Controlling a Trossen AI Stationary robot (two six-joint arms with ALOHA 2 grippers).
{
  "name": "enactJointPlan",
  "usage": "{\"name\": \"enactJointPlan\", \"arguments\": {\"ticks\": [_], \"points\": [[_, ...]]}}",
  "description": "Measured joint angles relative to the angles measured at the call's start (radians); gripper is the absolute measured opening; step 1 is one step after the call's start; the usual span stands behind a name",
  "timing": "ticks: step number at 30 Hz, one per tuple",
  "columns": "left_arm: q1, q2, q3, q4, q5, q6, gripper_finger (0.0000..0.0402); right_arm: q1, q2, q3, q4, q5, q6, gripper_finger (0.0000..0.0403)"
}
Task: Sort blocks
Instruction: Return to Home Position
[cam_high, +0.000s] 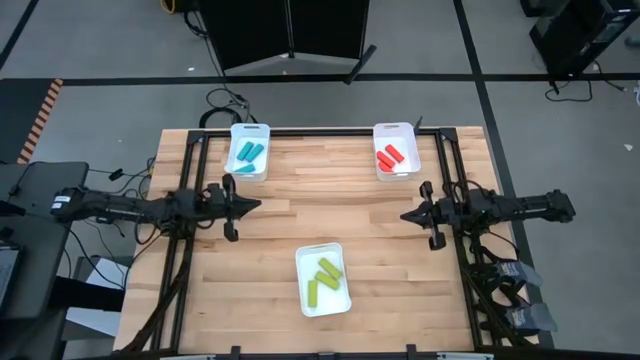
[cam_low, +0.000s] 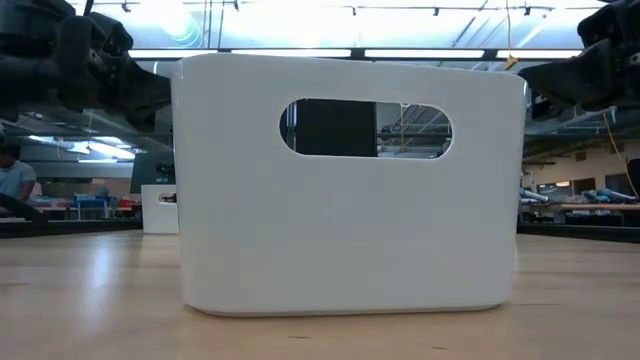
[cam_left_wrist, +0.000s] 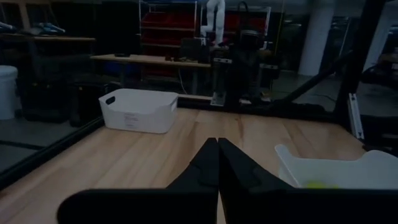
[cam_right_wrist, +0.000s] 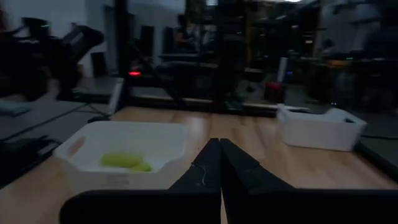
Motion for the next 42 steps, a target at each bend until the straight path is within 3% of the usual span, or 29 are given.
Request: {"name": "enactJointPlan", "arguments": {"ticks": [3, 13, 27, 42], "points": [[0.016, 0.006, 0.000, 0.018, 0.002, 0.001, 0.0003, -0.015, 0.000, 0.000, -0.002, -0.072, -0.002, 0.0005], [0.010, -0.048, 0.000, -0.028, -0.030, 0.024, 0.0004, -0.019, 0.002, 0.000, -0.024, -0.115, 0.039, 0.0006], [-0.021, -0.461, -0.001, -0.418, -0.031, 0.028, 0.0005, -0.013, 0.003, 0.000, -0.023, -0.116, 0.050, 0.0008], [-0.024, -0.466, 0.000, -0.480, -0.023, 0.071, 0.0005, -0.014, 0.003, 0.000, -0.023, -0.116, 0.008, 0.0010]]}}
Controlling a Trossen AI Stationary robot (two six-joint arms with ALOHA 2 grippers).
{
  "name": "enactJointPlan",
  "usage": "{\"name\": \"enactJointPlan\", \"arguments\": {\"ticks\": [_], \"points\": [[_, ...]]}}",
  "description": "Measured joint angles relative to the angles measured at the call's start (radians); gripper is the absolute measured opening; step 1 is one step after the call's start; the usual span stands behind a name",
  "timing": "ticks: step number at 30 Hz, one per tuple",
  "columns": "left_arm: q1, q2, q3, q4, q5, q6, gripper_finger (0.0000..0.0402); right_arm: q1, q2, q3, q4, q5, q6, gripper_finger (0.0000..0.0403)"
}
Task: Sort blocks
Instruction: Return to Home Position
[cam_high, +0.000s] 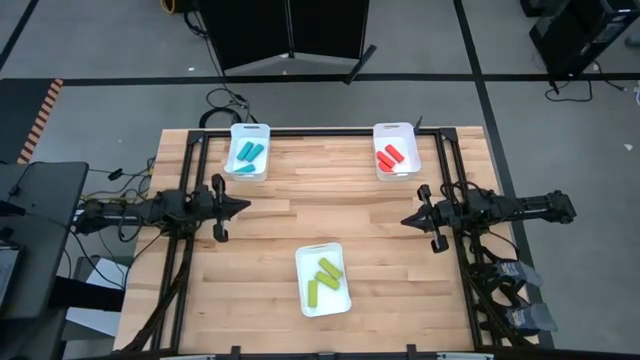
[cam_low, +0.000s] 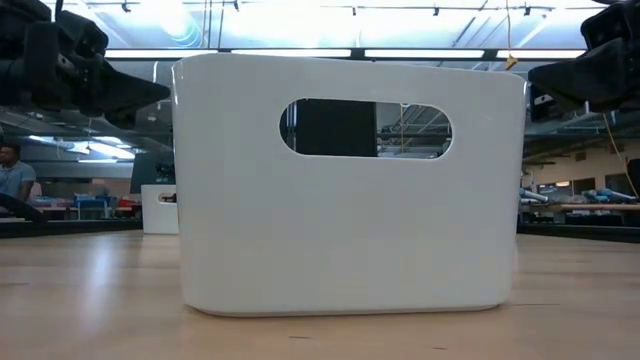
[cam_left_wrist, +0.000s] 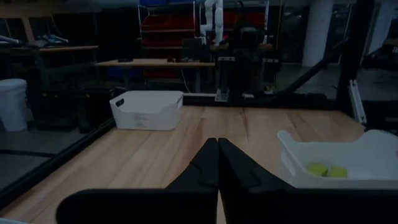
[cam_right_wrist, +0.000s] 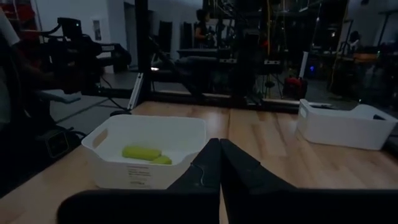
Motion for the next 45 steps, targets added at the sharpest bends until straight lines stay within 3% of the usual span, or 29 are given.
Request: {"name": "enactJointPlan", "arguments": {"ticks": [9, 45], "points": [[0.001, 0.008, 0.000, -0.004, -0.009, 0.039, 0.0005, 0.000, 0.005, 0.000, 0.000, 0.002, 0.001, 0.0032], [0.001, 0.013, -0.001, 0.052, -0.015, 0.033, 0.0006, 0.000, 0.005, 0.000, -0.001, 0.003, 0.014, 0.0032]]}}
